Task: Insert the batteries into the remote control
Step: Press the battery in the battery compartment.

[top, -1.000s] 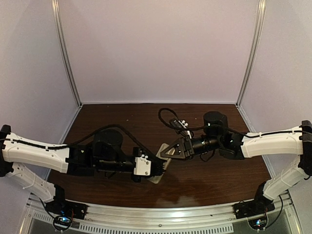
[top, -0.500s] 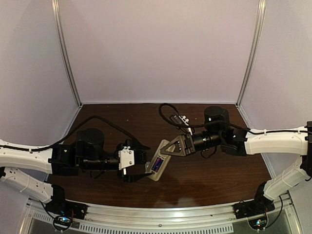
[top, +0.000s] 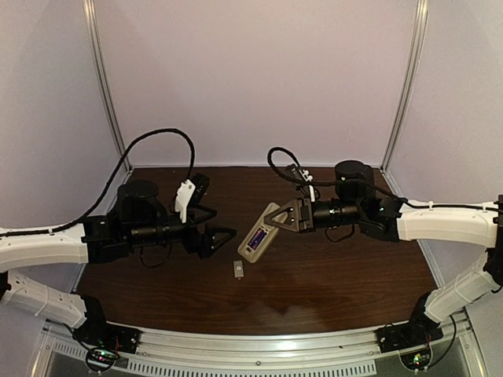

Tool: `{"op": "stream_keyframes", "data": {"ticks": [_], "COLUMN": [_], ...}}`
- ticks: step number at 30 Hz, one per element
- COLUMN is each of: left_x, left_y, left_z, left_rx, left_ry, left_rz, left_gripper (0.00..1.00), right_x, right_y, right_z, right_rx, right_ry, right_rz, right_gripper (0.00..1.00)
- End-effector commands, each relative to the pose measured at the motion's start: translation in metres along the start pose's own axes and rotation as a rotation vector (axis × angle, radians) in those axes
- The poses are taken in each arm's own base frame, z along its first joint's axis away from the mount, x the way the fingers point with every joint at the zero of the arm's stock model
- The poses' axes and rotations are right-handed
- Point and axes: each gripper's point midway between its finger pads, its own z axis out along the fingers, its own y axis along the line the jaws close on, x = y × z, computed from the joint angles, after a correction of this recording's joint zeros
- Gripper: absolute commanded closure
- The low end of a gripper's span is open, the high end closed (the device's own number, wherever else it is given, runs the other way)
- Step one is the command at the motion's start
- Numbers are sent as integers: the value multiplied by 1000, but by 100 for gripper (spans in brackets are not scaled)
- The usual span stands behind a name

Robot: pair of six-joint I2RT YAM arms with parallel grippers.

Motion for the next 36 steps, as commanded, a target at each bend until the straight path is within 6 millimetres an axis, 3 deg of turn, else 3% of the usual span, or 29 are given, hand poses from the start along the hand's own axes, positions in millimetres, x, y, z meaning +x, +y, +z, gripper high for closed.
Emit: {"op": "stream_keyframes", "data": {"ticks": [1, 8, 20, 36], "left_x": [-17, -14, -11, 3], "left_y": [-27, -45, -38, -32], "left_z": [11, 34, 58, 76], "left_rx": [213, 341, 350, 342], "left_ry": [5, 56, 86, 126], "left_rz": [-253, -352, -478, -564], "left_gripper": [3, 16, 32, 42], "right_x": [-17, -22, -20, -23], "right_y": [-9, -18, -16, -19], "right_z": [1, 3, 5, 3], "right_rx": [75, 119, 124, 151], "right_ry": [-65, -83, -74, -96], "right_rz": [-27, -21, -38, -53], "right_gripper": [100, 100, 100, 100]}}
